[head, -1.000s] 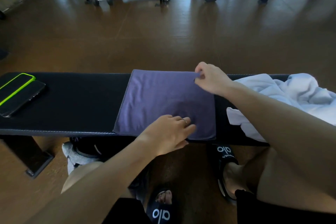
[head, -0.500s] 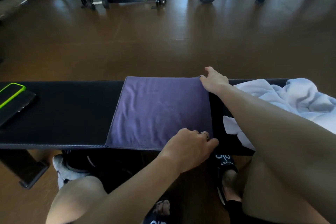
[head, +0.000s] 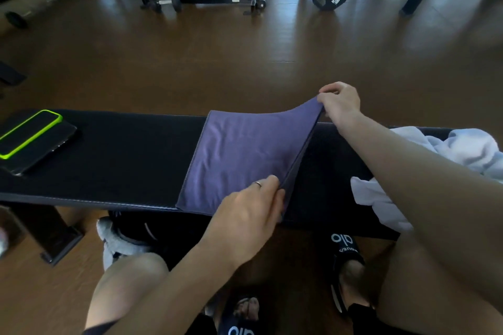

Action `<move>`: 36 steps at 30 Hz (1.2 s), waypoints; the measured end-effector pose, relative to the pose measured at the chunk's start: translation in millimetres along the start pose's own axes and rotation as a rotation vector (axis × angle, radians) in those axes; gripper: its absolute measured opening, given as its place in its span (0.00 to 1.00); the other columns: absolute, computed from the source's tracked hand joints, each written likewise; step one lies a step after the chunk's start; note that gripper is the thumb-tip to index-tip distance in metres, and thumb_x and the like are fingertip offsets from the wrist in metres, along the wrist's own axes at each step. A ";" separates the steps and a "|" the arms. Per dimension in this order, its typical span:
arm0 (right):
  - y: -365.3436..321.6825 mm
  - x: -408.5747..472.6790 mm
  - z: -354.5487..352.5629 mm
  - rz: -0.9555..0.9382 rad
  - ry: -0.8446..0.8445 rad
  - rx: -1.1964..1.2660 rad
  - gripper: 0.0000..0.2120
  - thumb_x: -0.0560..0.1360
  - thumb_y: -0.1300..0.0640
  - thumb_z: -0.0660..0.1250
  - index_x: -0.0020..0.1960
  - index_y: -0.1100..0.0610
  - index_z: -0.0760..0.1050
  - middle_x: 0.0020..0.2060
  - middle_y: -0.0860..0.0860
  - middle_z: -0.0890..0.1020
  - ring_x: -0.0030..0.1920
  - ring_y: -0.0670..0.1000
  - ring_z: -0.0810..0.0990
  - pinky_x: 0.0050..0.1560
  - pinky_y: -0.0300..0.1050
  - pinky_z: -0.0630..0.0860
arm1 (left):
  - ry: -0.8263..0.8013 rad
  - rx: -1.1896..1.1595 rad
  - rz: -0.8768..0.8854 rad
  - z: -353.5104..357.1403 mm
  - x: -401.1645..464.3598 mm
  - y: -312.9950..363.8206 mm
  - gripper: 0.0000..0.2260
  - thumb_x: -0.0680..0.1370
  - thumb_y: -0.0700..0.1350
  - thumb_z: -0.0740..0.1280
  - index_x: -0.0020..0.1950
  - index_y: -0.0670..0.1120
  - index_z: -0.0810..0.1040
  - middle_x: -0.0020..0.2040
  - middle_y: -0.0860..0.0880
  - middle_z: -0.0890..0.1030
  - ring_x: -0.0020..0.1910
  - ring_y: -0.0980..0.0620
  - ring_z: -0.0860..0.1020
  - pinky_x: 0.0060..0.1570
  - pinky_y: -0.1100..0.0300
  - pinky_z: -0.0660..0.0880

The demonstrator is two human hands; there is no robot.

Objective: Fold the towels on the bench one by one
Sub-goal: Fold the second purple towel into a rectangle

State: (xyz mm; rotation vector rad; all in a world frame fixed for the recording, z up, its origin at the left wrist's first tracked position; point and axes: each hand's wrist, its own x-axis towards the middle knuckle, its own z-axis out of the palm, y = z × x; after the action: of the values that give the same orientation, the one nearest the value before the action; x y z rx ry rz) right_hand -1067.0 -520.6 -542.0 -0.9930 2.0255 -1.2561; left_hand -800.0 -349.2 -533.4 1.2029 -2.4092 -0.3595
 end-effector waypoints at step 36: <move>-82.8 -9.3 177.3 -0.483 -0.733 -0.584 0.13 0.71 0.65 0.69 0.53 0.52 0.79 0.37 0.51 0.81 0.35 0.49 0.78 0.38 0.42 0.76 | -0.286 -0.320 -0.920 -61.1 -42.3 -118.8 0.14 0.78 0.47 0.59 0.34 0.47 0.73 0.31 0.50 0.83 0.27 0.56 0.77 0.36 0.57 0.75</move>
State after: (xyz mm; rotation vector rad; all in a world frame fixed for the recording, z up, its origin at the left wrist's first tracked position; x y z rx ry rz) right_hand -901.8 -625.7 -538.8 -1.9556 1.5991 -0.3423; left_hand -665.5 -388.1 -538.8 2.1300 -1.7281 -1.1942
